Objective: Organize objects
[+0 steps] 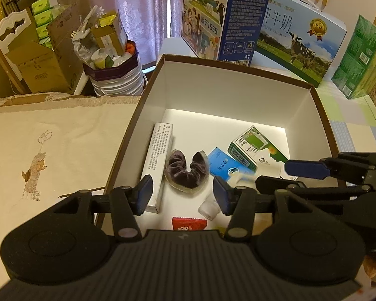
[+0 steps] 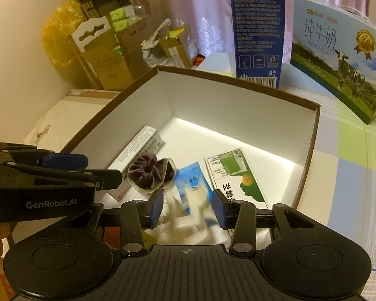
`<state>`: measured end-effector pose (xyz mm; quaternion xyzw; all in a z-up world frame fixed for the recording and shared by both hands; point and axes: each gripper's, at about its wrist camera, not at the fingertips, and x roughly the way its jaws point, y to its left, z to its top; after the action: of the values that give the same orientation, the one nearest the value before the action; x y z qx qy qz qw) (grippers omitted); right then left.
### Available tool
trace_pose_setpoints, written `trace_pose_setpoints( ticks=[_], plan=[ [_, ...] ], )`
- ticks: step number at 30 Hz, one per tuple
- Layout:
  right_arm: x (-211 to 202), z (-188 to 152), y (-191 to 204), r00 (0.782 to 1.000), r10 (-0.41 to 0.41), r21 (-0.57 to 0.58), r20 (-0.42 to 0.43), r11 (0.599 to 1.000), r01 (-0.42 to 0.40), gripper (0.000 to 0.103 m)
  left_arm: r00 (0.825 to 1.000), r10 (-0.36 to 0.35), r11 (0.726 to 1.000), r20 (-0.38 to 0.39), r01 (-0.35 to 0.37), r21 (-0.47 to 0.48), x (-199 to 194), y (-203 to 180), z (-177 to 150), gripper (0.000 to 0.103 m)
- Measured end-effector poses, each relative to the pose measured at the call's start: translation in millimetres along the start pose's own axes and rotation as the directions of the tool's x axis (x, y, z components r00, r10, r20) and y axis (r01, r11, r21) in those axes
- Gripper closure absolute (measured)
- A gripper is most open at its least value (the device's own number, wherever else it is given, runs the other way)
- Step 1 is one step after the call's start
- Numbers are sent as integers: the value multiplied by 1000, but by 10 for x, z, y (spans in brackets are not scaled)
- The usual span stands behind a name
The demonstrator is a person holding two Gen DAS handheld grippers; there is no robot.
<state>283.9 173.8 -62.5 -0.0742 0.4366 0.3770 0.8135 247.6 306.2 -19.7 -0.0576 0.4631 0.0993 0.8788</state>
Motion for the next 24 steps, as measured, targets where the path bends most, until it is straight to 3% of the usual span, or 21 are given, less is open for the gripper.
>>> trace_pose_setpoints(
  ticks=[3,9,24],
  plan=[
    [-77,-4,-28,1000,1,14,18,1000,-1,50,1000,-1,1000,9,1,-5,-36,10,-9,44],
    [-332,-68,-60,999,13,32,53,999,-15,43,999,-24,1000,26,24,-7,-144,-1,-60,34],
    [-1157,-389,-98,990,-35,102,139,995,21,35,991,-49,999,121,50,1,-786,-166,-387,19]
  ],
)
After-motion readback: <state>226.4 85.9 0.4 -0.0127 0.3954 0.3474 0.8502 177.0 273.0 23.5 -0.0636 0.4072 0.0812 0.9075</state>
